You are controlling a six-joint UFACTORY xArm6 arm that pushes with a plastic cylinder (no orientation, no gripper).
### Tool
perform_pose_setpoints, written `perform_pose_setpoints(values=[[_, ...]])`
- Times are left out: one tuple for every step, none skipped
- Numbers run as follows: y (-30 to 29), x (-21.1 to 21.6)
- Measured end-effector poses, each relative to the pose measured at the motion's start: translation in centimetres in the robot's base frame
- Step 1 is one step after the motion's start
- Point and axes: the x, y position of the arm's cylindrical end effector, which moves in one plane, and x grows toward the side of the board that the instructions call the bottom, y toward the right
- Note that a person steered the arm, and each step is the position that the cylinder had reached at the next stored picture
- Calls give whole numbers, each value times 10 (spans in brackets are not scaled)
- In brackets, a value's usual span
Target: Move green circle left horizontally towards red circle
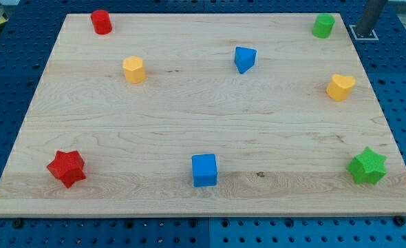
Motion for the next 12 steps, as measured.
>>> perform_pose_setpoints(values=[[-38, -7], [-70, -22], [-54, -25], [-55, -34], [-82, -34], [-108, -34], [-132, -34], [-128, -60], [-133, -69], [-162, -44], [-199, -26], [-184, -27]])
